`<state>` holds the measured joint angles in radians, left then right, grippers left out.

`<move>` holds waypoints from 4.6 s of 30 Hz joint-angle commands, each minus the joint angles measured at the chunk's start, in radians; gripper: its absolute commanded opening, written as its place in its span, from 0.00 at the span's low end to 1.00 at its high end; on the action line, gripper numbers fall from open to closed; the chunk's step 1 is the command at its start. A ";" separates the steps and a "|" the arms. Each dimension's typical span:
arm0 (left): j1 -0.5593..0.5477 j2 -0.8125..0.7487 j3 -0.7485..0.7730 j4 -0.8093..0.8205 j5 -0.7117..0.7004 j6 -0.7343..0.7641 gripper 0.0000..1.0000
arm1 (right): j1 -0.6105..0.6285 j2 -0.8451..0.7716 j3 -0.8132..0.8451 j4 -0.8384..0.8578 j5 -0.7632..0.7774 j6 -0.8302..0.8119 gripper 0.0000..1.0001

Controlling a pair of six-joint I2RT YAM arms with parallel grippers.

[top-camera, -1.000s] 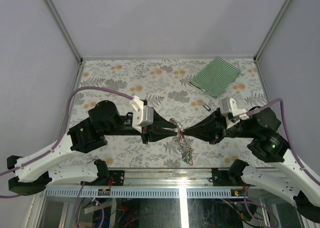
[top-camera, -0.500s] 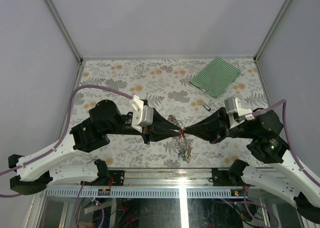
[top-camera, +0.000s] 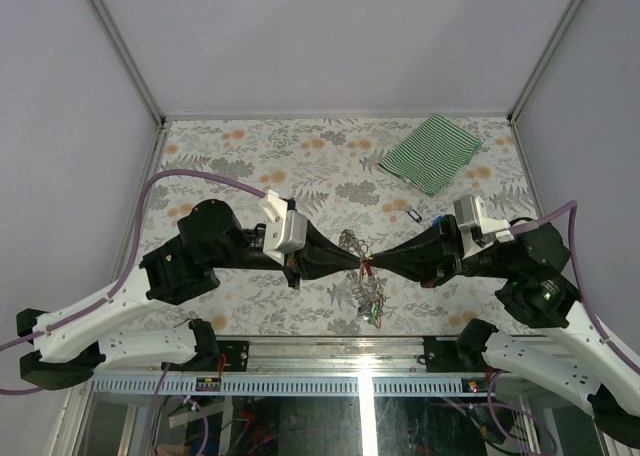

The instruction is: Put the keys on the keyring

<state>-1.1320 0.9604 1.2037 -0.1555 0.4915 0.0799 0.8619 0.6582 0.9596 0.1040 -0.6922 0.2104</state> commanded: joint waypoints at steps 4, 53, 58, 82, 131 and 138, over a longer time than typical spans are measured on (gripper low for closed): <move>-0.002 0.003 0.013 0.071 0.004 0.005 0.00 | 0.000 -0.013 0.008 0.099 0.025 0.001 0.00; -0.002 0.047 -0.016 0.124 0.023 -0.030 0.10 | -0.001 -0.087 -0.079 0.331 0.115 0.055 0.00; -0.002 0.033 -0.020 0.138 0.007 -0.031 0.10 | -0.001 -0.095 -0.076 0.295 0.125 0.036 0.00; -0.001 -0.005 -0.061 0.172 -0.087 -0.047 0.26 | 0.000 -0.082 -0.040 0.155 0.155 -0.028 0.00; 0.655 -0.086 -0.286 -0.122 -0.369 -0.398 0.82 | 0.000 0.431 0.282 -0.875 0.874 -0.168 0.00; 0.655 -0.125 -0.292 -0.199 -0.453 -0.390 0.92 | 0.000 0.651 0.291 -0.727 0.780 -0.185 0.00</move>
<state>-0.4824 0.8719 0.9195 -0.3172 0.1055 -0.3130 0.8619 1.2205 1.2030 -0.7567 0.1246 0.0490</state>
